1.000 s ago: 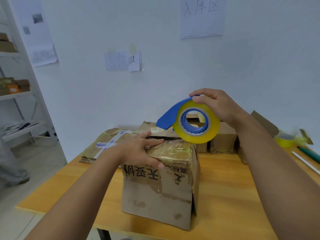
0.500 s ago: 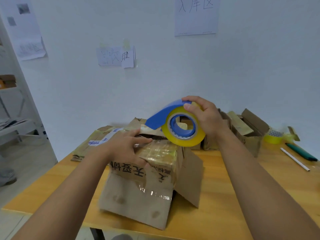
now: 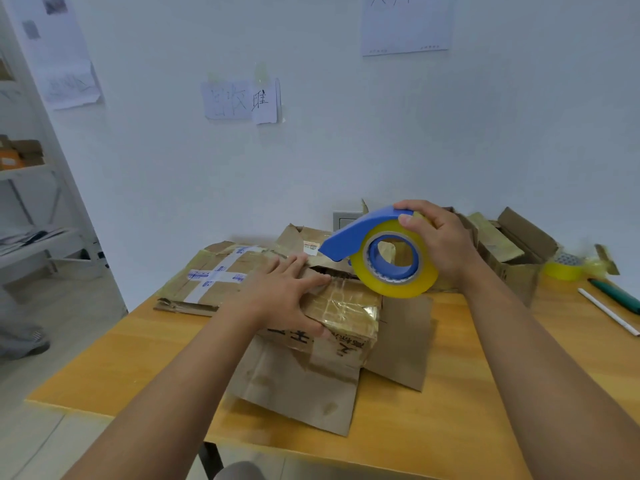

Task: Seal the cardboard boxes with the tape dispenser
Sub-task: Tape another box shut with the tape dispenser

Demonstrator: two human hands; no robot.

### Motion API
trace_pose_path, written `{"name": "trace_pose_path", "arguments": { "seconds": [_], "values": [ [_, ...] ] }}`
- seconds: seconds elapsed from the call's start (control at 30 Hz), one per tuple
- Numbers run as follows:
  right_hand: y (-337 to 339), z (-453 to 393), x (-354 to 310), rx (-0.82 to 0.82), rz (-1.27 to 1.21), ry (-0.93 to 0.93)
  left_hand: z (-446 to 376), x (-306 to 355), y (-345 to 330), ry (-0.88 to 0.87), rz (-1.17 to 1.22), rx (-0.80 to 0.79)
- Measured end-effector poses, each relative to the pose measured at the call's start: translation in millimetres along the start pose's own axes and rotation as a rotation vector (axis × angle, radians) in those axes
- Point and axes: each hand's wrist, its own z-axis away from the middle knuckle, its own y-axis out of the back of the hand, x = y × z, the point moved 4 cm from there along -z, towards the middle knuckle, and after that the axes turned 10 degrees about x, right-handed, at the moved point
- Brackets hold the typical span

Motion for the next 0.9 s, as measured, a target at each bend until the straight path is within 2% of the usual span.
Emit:
{"name": "trace_pose_path", "arguments": {
  "seconds": [0.13, 0.23, 0.43, 0.63, 0.83, 0.9],
  "values": [
    [5, 3, 2, 0.027, -0.052, -0.008, -1, 17, 1, -0.079, -0.017, 0.12],
    [5, 4, 0, -0.016, -0.048, 0.009, -3, 25, 1, -0.105, -0.002, 0.183],
    [10, 9, -7, -0.119, 0.027, 0.061, 2, 11, -2, -0.023, 0.096, 0.157],
    [44, 22, 20, -0.079, 0.003, 0.009, 10, 8, -9, 0.024, 0.176, 0.07],
    [51, 29, 31, -0.011, -0.017, 0.028, 5, 24, -22, 0.032, 0.204, 0.168],
    [51, 31, 37, -0.013, 0.001, 0.027, 1, 31, -31, 0.042, 0.206, 0.157]
  ]
}}
